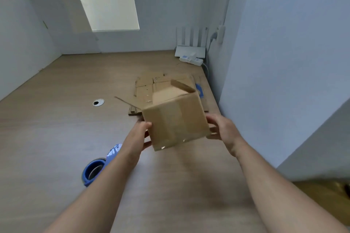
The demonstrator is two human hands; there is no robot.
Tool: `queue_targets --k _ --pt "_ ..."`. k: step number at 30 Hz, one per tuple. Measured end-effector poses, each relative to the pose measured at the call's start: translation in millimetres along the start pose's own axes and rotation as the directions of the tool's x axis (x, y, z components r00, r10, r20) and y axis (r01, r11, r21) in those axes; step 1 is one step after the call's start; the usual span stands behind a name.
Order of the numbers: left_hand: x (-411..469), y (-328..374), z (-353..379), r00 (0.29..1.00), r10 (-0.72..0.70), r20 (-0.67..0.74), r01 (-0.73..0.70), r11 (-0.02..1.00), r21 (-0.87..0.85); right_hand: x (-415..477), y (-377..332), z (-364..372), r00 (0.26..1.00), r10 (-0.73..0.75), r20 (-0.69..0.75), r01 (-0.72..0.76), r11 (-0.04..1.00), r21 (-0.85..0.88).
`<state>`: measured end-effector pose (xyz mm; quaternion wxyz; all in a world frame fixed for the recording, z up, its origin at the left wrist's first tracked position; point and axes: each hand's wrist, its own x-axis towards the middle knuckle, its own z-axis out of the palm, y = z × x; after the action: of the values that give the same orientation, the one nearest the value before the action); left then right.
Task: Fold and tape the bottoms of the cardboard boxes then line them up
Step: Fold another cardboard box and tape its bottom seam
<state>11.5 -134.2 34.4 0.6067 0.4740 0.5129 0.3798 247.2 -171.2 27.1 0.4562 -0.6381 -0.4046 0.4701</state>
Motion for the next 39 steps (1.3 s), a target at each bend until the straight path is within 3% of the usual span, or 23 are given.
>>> queue_targets --k 4,7,9,13,16,19,21,23,24,25,26,27,29,30,32,33,35,37,39 --pt "-15 -25 -10 1.0 -0.006 -0.013 0.007 0.993 0.12 -5 18 7 0.983 0.185 0.009 -0.178 0.956 -0.235" --pt "-19 -31 -18 0.998 -0.06 0.013 0.059 0.992 0.112 -10 20 17 0.984 0.177 -0.028 -0.178 0.955 -0.237" --pt "-23 -26 -19 0.996 -0.055 0.071 0.044 0.988 0.148 -14 17 25 0.993 0.115 0.0 -0.107 0.926 -0.363" --pt "-25 -17 -13 0.994 -0.091 0.066 0.073 0.97 0.231 -13 17 49 0.998 0.05 0.025 -0.019 0.713 -0.701" --pt "-24 -14 -5 0.999 -0.023 -0.031 0.033 0.921 0.389 -14 17 57 1.0 0.014 -0.005 -0.012 0.593 -0.805" --pt "-22 -15 -6 0.993 0.054 -0.102 0.0 0.885 0.465 -15 14 49 1.0 -0.022 0.008 0.022 0.757 -0.653" --pt "-21 -16 -14 0.987 0.064 -0.147 0.009 0.895 0.445 -13 14 36 0.996 0.017 -0.085 -0.049 0.92 -0.389" --pt "-18 -16 -20 0.981 0.057 -0.183 0.035 0.885 0.464 -8 19 24 0.985 0.099 -0.139 -0.122 0.979 -0.166" --pt "-18 -17 -22 0.982 0.046 -0.184 0.051 0.871 0.489 -7 21 21 0.983 0.117 -0.141 -0.137 0.981 -0.139" --pt "-18 -19 -22 0.983 0.044 -0.179 0.064 0.828 0.558 -7 24 20 0.983 0.119 -0.136 -0.14 0.979 -0.149" --pt "-17 -22 -21 0.976 0.108 -0.192 0.056 0.723 0.689 -8 25 20 0.986 0.108 -0.129 -0.13 0.977 -0.169" --pt "-15 -23 -19 0.945 0.275 -0.179 -0.004 0.554 0.833 -7 26 22 0.988 0.094 -0.124 -0.117 0.974 -0.196" --pt "-8 -21 -12 0.804 0.592 0.058 -0.218 0.203 0.954 -9 23 26 0.992 0.058 -0.115 -0.087 0.959 -0.271" --pt "-4 -17 -5 0.78 0.595 0.193 -0.305 0.093 0.948 -9 21 27 0.993 0.043 -0.114 -0.076 0.95 -0.303" --pt "4 -12 11 0.881 0.351 0.318 -0.363 0.07 0.929 -9 20 29 0.993 0.026 -0.119 -0.066 0.937 -0.344" --pt "9 -13 17 0.932 0.19 0.308 -0.325 0.062 0.944 -9 21 30 0.991 0.019 -0.13 -0.065 0.931 -0.36" --pt "18 -18 26 0.966 0.023 0.256 -0.256 -0.012 0.967 -10 22 32 0.988 0.021 -0.156 -0.078 0.926 -0.37" --pt "23 -20 29 0.977 -0.035 0.211 -0.213 -0.088 0.973 -11 22 34 0.981 0.035 -0.19 -0.106 0.919 -0.38" --pt "22 -11 31 0.974 0.045 0.221 -0.214 -0.133 0.968 -10 23 35 0.974 0.042 -0.222 -0.127 0.916 -0.381"
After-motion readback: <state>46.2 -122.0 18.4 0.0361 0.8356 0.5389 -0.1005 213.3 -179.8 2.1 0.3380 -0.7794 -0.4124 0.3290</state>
